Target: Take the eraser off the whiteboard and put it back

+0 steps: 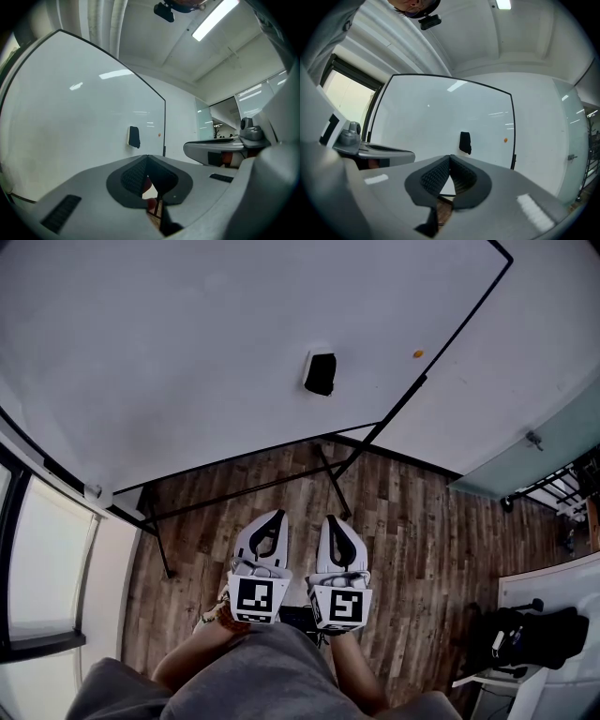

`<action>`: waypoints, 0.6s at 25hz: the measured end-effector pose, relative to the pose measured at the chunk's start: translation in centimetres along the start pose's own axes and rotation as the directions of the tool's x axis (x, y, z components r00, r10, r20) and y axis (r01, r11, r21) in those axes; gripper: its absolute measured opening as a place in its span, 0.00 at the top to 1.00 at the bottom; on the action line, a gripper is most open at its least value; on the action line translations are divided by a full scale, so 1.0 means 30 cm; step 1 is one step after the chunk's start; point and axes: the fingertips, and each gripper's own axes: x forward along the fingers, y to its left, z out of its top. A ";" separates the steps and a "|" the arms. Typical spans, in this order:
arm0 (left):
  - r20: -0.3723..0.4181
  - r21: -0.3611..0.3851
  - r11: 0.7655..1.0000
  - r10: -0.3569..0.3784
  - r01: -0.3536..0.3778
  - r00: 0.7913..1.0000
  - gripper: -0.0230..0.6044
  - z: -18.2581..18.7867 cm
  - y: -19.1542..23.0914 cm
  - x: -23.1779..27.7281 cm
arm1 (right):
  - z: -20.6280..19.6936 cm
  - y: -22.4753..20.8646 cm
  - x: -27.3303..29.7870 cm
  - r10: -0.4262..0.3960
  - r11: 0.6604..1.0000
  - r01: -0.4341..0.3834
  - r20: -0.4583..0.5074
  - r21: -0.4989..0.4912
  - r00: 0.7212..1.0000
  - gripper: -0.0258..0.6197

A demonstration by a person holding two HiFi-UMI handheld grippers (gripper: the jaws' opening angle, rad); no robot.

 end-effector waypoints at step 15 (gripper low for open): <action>-0.004 -0.014 1.000 0.028 -0.028 1.000 0.95 0.002 0.150 0.105 | -0.018 0.032 0.172 0.011 1.000 -0.011 0.000 -0.001 1.000 0.94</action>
